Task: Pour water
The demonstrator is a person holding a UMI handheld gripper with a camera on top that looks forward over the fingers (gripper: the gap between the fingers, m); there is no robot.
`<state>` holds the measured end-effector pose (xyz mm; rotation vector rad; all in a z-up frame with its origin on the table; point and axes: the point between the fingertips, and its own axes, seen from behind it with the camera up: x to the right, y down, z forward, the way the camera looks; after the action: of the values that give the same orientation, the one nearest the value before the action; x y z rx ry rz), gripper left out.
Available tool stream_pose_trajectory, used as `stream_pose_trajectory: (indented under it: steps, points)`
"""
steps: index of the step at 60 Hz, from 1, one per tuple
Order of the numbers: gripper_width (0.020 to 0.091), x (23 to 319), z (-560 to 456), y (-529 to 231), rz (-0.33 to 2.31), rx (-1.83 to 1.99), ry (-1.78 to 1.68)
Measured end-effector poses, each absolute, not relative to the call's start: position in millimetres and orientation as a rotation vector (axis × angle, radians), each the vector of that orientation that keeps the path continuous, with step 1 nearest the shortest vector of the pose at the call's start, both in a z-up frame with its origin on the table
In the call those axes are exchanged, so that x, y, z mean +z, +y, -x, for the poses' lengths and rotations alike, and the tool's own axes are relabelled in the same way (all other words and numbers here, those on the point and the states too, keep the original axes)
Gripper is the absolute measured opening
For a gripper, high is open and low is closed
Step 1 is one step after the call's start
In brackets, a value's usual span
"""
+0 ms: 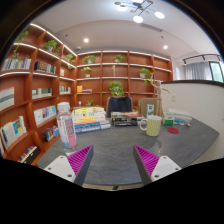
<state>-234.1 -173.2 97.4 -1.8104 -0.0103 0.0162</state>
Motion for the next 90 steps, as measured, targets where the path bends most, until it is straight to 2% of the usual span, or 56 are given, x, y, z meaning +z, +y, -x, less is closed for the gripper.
stream_pose_trajectory:
  steps: [11, 12, 13, 15, 24, 35, 44, 50, 52, 57, 65, 74, 90]
  points:
    - [0.0850, 85, 299, -178, 1.801, 0.091, -0.064]
    - [0.0849, 95, 292, -170, 1.804, 0.103, -0.078]
    - [0.0850, 85, 313, -174, 1.799, 0.110, -0.081]
    - [0.0850, 84, 330, -171, 1.794, 0.129, -0.099]
    - [0.0865, 89, 380, -151, 1.770, 0.175, -0.156]
    - [0.0860, 104, 397, -115, 1.727, 0.170, -0.130]
    - [0.0845, 98, 400, -91, 1.737, 0.190, -0.095]
    - [0.0780, 93, 400, -82, 1.741, 0.189, -0.095]
    - [0.0720, 95, 399, -79, 1.728, 0.193, -0.087]
    - [0.0516, 101, 402, -73, 1.688, 0.195, -0.094]
    - [0.0481, 98, 399, -68, 1.686, 0.139, -0.117]
    - [0.0353, 100, 401, -69, 1.671, 0.161, -0.116]
    - [0.0352, 99, 398, -64, 1.684, 0.186, -0.108]
